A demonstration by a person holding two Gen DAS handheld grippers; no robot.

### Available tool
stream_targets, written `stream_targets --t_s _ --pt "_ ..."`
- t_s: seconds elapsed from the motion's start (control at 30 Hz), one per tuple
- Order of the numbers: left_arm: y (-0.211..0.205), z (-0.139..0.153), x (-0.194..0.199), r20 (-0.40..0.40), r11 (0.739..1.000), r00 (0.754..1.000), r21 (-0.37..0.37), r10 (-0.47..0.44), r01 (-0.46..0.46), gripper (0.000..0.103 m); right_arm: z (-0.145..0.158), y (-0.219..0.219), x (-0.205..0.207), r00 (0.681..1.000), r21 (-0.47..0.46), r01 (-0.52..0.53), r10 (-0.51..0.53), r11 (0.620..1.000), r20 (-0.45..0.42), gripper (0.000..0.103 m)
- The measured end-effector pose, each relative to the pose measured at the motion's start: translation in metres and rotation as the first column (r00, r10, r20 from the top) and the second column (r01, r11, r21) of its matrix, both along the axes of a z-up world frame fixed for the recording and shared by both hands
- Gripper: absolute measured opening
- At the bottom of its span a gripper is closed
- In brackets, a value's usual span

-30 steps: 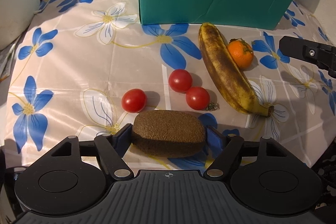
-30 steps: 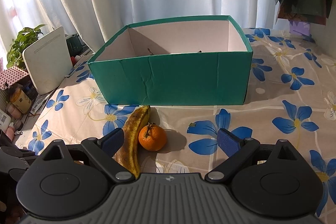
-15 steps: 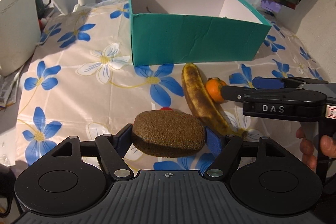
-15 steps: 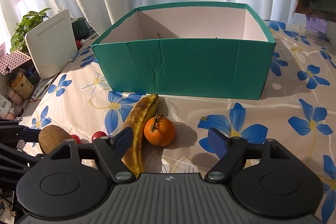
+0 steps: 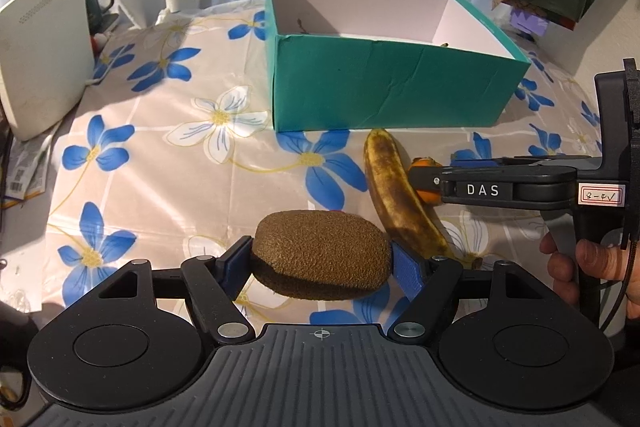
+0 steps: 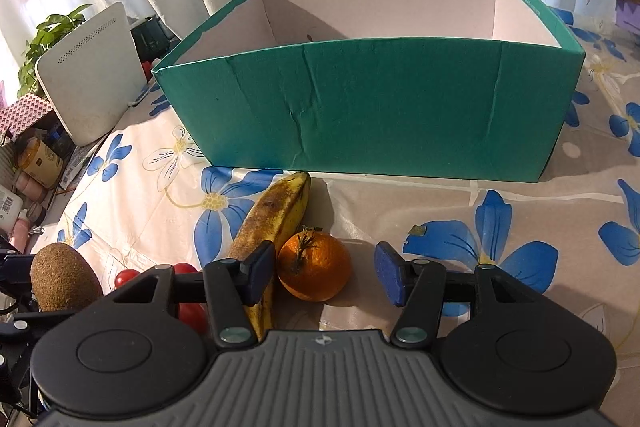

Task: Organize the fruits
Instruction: 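Close the left gripper on the kiwi while the right gripper grasps the orange tangerine, then carry the kiwi into the box and open the left gripper while the right gripper carries the tangerine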

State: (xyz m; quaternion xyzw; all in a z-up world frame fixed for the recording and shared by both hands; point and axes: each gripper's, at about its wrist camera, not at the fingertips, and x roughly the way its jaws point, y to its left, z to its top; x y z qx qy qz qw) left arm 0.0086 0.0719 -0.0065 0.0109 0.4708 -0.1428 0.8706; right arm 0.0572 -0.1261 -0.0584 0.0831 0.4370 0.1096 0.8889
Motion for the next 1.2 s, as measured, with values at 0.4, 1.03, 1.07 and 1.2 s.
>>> stream_targets --t_s 0.4,1.03,1.07,1.2 --pt "-0.005 0.005 0.004 0.012 1.0 1.0 0.026 -0.009 0.009 0.077 -0.005 -0.013 0.0 1.0 0.116 0.002 -0.001 0.993 -0.015 0.039" --pt "-0.068 0.077 0.06 0.223 0.995 0.974 0.102 -0.032 0.01 0.077 0.06 -0.039 -0.047 0.966 -0.009 0.172 -0.168 0.985 0.195 0.039" --pt "-0.073 0.08 0.063 0.238 0.994 0.971 0.107 -0.032 0.006 0.077 0.062 -0.04 -0.05 0.963 -0.008 0.181 -0.176 0.983 0.202 0.039" --pt "-0.092 0.09 0.077 0.294 0.992 0.955 0.126 -0.037 0.0 0.077 0.072 -0.043 -0.061 0.952 -0.012 0.214 -0.206 0.977 0.226 0.039"
